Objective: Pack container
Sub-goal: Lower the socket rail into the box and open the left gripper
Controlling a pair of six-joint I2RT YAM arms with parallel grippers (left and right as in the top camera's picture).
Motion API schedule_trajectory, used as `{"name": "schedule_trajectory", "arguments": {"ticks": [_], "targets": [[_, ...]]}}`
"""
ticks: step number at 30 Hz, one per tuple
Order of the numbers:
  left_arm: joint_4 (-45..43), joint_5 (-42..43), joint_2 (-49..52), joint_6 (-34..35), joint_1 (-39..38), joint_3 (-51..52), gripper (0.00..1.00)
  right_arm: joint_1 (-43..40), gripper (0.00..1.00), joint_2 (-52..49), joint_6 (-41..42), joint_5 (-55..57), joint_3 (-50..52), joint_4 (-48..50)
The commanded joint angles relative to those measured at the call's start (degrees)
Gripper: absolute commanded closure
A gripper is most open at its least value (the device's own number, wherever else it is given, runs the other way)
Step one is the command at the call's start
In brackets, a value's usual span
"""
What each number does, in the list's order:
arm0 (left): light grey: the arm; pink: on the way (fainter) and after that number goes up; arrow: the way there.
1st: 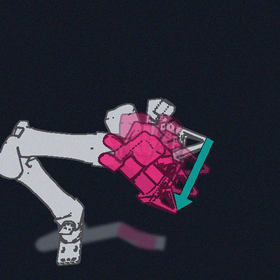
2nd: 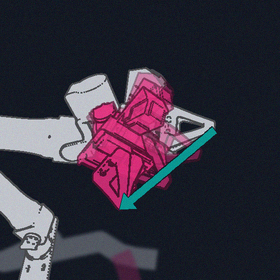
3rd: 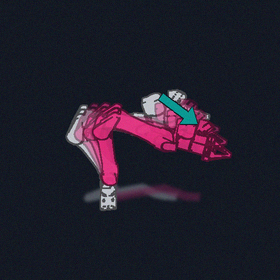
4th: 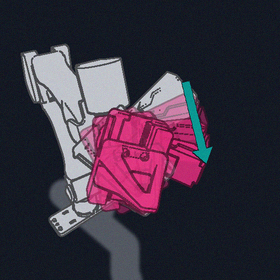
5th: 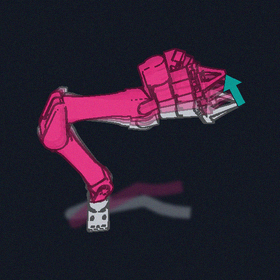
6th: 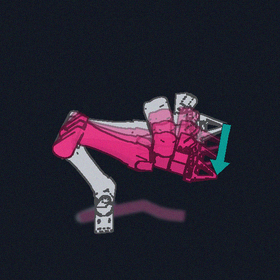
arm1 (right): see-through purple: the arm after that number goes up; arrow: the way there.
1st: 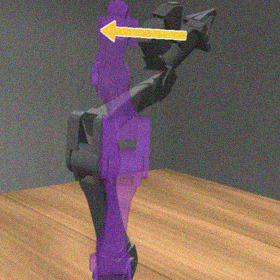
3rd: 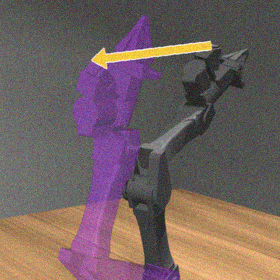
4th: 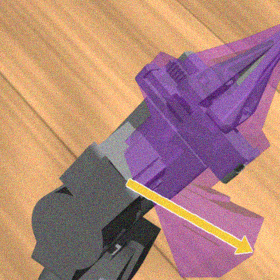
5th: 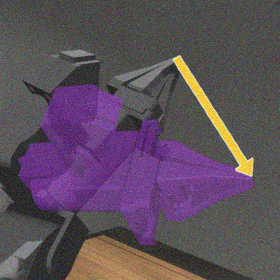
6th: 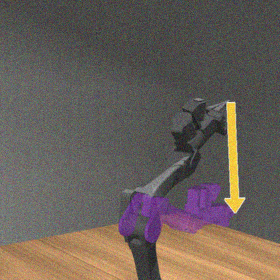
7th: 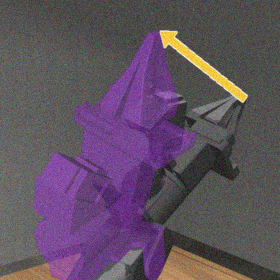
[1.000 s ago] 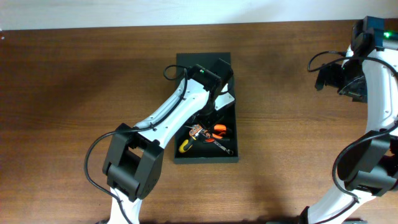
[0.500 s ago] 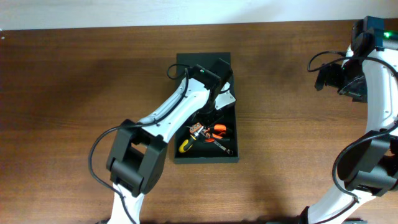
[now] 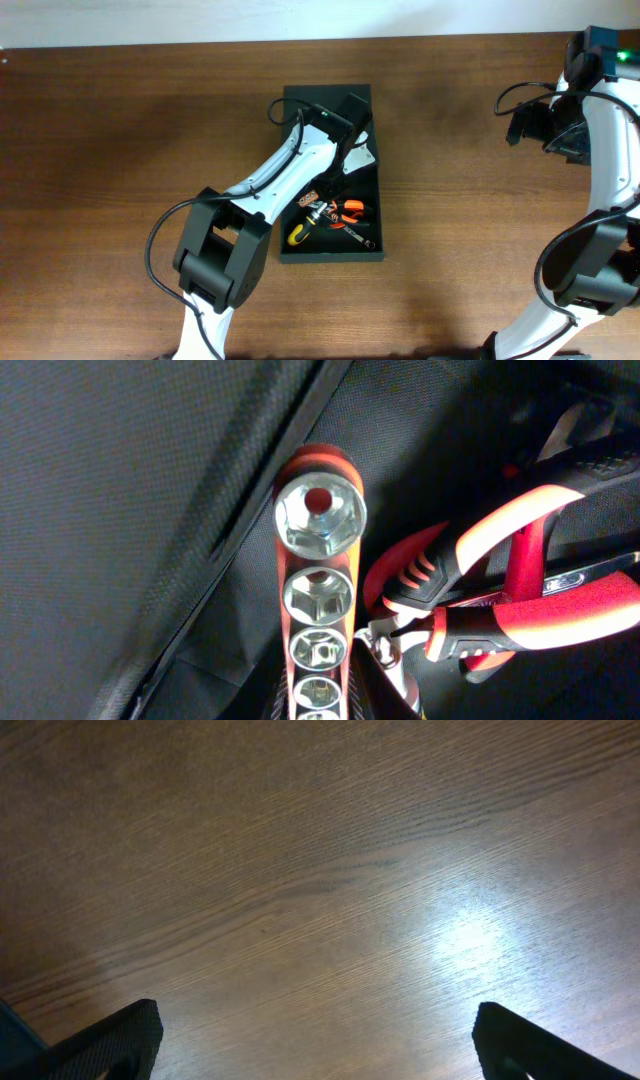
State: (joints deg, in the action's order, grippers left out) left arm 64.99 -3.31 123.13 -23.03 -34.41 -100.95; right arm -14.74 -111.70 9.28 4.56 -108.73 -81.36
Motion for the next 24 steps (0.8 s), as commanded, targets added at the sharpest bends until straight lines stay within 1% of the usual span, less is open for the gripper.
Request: {"name": "schedule_trajectory", "arguments": {"ticks": [1,6,10,12,15,17,18,19,21,24], "targets": [[-0.3,-0.5,0.0,-1.1,0.5,0.0,0.98,0.1,0.01,0.6,0.7,-0.3,0.1,0.0],[-0.3,3.0,0.0,-1.1,0.5,0.0,0.98,0.1,0.01,0.6,0.7,-0.3,0.1,0.0],[-0.3,3.4,0.0,-1.1,0.5,0.0,0.98,0.1,0.01,0.6,0.7,-0.3,0.1,0.0],[-0.3,3.3,0.0,-1.1,0.5,0.0,0.91,0.1,0.01,0.6,0.7,-0.3,0.1,0.0],[-0.3,3.4,0.0,-1.1,0.5,0.0,0.83,0.1,0.01,0.6,0.7,-0.3,0.1,0.0],[-0.3,3.3,0.0,-1.1,0.5,0.0,0.75,0.1,0.01,0.6,0.7,-0.3,0.1,0.0],[-0.3,3.3,0.0,-1.1,0.5,0.0,0.69,0.1,0.01,0.6,0.7,-0.3,0.1,0.0],[-0.3,3.3,0.0,-1.1,0.5,0.0,0.66,0.1,0.01,0.6,0.7,-0.3,0.1,0.0],[-0.3,3.1,0.0,-1.1,0.5,0.0,0.63,0.1,0.01,0.6,0.7,-0.3,0.1,0.0],[-0.3,2.1,0.0,-1.1,0.5,0.0,0.63,0.1,0.01,0.6,0.7,-0.3,0.1,0.0]]}}
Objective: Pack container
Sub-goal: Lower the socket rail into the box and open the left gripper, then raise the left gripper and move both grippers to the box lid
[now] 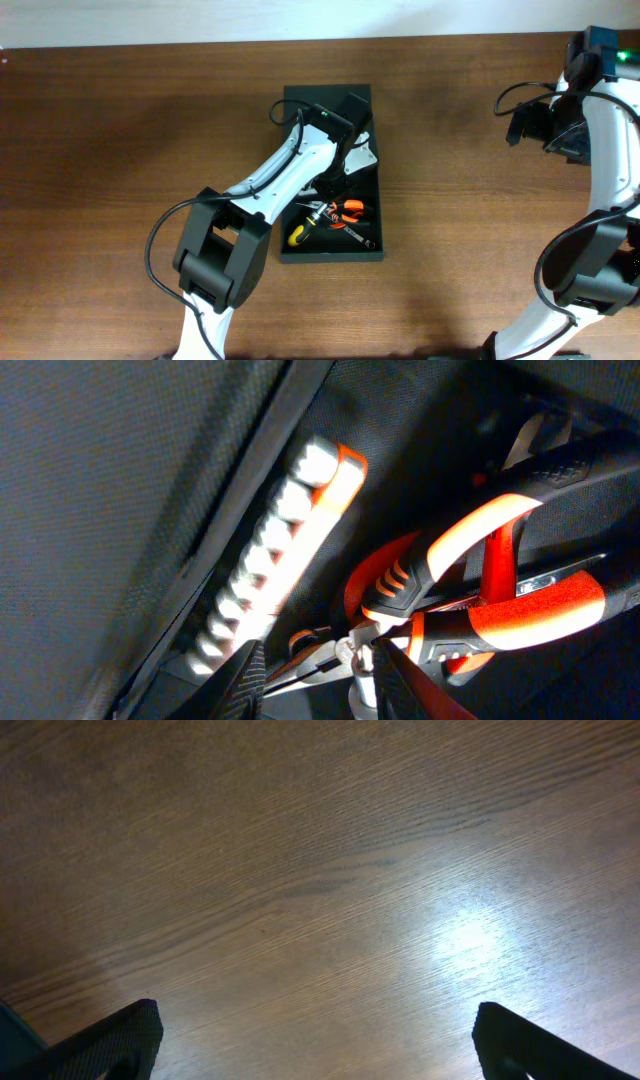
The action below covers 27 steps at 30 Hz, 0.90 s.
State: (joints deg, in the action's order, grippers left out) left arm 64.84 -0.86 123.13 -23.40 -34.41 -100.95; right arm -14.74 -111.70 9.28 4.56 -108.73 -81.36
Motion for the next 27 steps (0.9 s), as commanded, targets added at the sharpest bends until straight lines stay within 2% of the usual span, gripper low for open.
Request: {"name": "schedule_trajectory", "arguments": {"ticks": [1,7,10,19,22,23,24,27], "targets": [[-0.2,-0.7,0.0,-0.7,0.5,0.0,0.63,0.1,0.01,0.6,0.7,-0.3,0.1,0.0],[0.2,-2.8,0.0,-0.5,0.5,-2.1,0.64,0.1,0.01,0.6,0.7,-0.3,0.1,0.0],[2.1,-3.1,0.0,0.7,0.5,-6.5,0.64,0.1,0.01,0.6,0.7,-0.3,0.1,0.0],[13.4,-3.2,-0.7,4.1,0.5,-32.0,0.65,0.1,0.01,0.6,0.7,-0.3,0.1,0.0],[15.6,-6.1,-1.1,4.6,0.5,-40.1,0.63,0.1,0.01,0.6,0.7,-0.3,0.1,0.0],[16.0,-7.5,-1.2,4.7,0.7,-42.2,0.48,0.1,0.01,0.6,0.7,-0.3,0.1,0.0],[16.4,-8.7,-1.2,4.7,1.1,-44.2,0.01,0.1,0.01,0.6,0.7,-0.3,0.1,0.0],[17.2,-12.5,-1.4,9.0,3.0,-47.6,0.01,0.1,0.01,0.6,0.7,-0.3,0.1,0.0]]}}
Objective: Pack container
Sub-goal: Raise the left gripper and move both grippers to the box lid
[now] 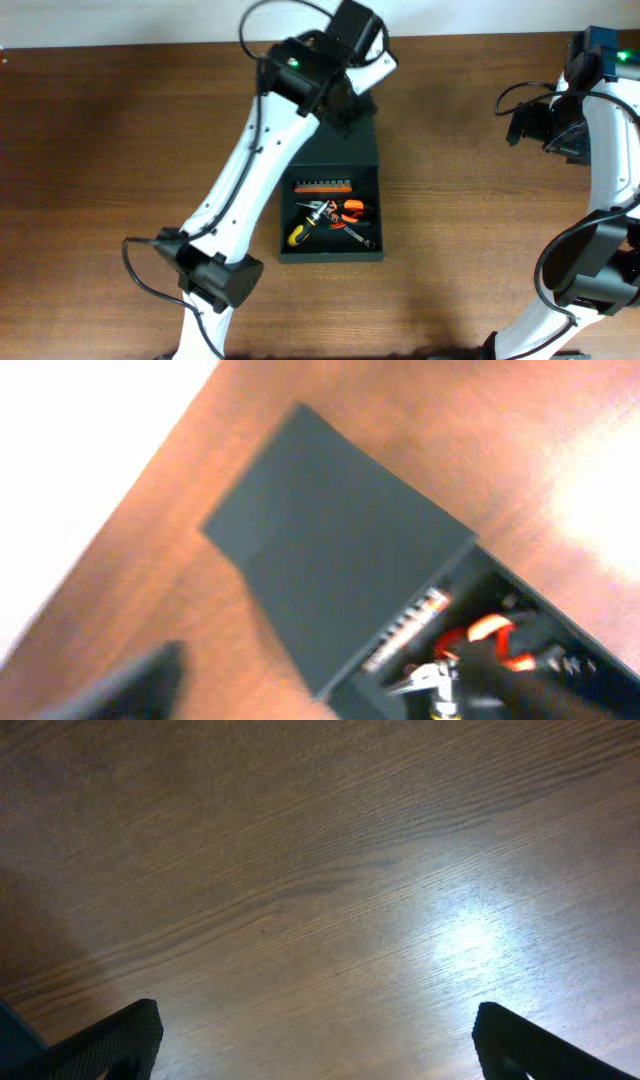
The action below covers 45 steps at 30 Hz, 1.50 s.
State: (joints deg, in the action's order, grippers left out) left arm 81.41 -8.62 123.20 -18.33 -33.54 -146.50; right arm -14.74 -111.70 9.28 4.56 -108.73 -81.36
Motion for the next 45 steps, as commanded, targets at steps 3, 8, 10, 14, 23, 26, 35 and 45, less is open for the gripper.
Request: {"name": "schedule_trajectory", "arguments": {"ticks": [3,8,10,14,23,26,35,45], "targets": [[1.5,-7.6,-1.7,10.5,5.5,-2.9,0.01,0.1,0.01,0.6,0.7,-0.3,0.1,0.0],[5.5,-8.1,-1.7,25.1,13.1,-2.9,0.01,0.1,0.01,0.6,0.7,-0.3,0.1,0.0],[7.5,-6.2,-1.7,29.3,16.5,-2.9,0.01,0.1,0.01,0.6,0.7,-0.3,0.1,0.0],[10.0,2.0,-1.7,29.6,22.1,-2.9,0.01,0.1,0.01,0.6,0.7,-0.3,0.1,0.0],[10.8,11.7,-1.4,29.6,28.1,-2.4,0.01,0.1,0.01,0.6,0.7,-5.9,0.1,6.0],[10.8,17.4,-0.4,29.7,29.1,-1.2,0.01,0.1,0.01,0.6,0.7,-12.0,0.1,7.3],[10.8,26.5,7.3,31.1,30.9,5.0,0.2,0.2,0.32,0.6,0.7,-16.8,0.1,10.5],[3.8,21.9,13.9,37.2,30.8,5.6,0.98,0.6,0.96,-2.1,3.0,-18.1,0.2,15.9]]}}
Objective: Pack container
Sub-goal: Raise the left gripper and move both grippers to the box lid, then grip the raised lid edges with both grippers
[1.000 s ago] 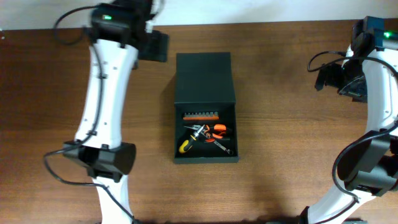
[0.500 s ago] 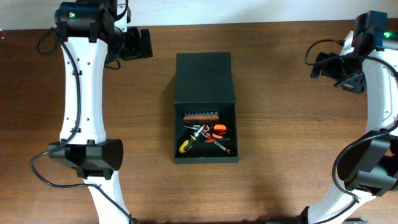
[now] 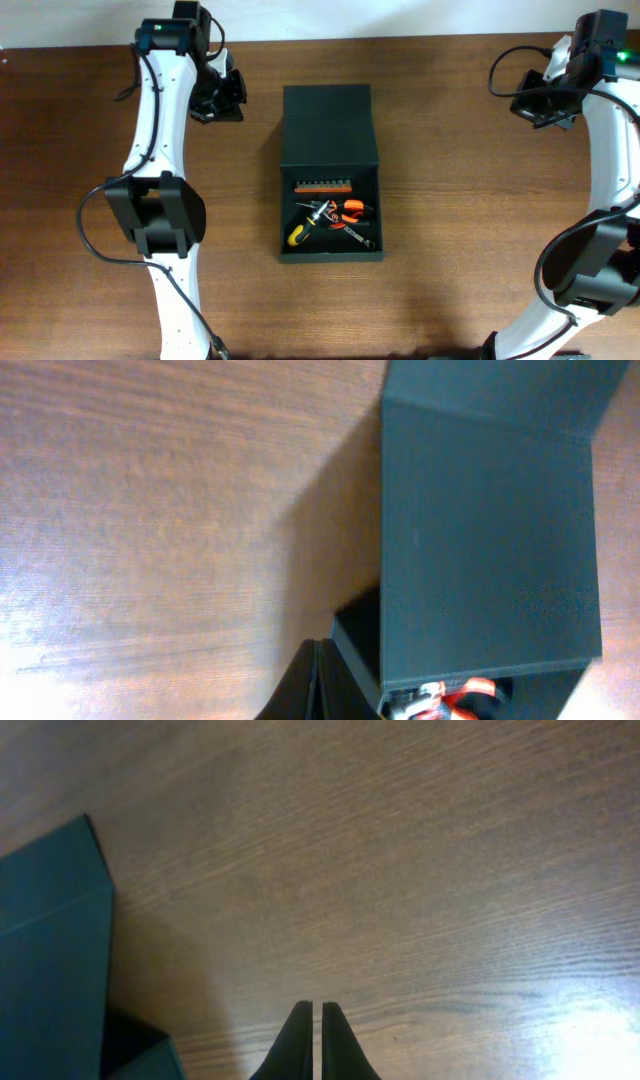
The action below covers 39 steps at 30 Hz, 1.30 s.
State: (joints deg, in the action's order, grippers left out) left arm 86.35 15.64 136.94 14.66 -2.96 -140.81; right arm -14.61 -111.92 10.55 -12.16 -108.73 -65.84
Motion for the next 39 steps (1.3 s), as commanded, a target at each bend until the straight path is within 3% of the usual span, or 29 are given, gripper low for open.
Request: {"name": "schedule_trajectory", "arguments": {"ticks": [1,4,8,15,20,39], "targets": [[-2.0,-4.3,0.5,5.7,0.2,0.1,0.98,0.8,0.96,-2.7,2.5,-1.6,0.2,0.5],[-2.6,-9.5,1.4,9.4,0.2,0.2,0.98,2.2,0.96,-6.0,2.4,-4.7,0.2,1.2],[-2.1,-8.7,2.9,9.5,-0.4,0.2,0.98,4.7,0.96,-12.4,2.2,-13.7,0.2,1.6],[-1.1,1.6,6.0,5.5,-0.7,1.2,0.98,8.8,0.96,-18.7,1.9,-18.7,0.2,2.9],[-1.3,6.7,8.5,3.0,-0.9,1.2,0.98,11.3,0.96,-19.7,1.7,-20.6,0.2,3.5],[0.8,10.3,11.7,0.0,-2.6,1.2,0.98,16.5,0.96,-19.7,1.8,-20.6,1.6,5.9]]}}
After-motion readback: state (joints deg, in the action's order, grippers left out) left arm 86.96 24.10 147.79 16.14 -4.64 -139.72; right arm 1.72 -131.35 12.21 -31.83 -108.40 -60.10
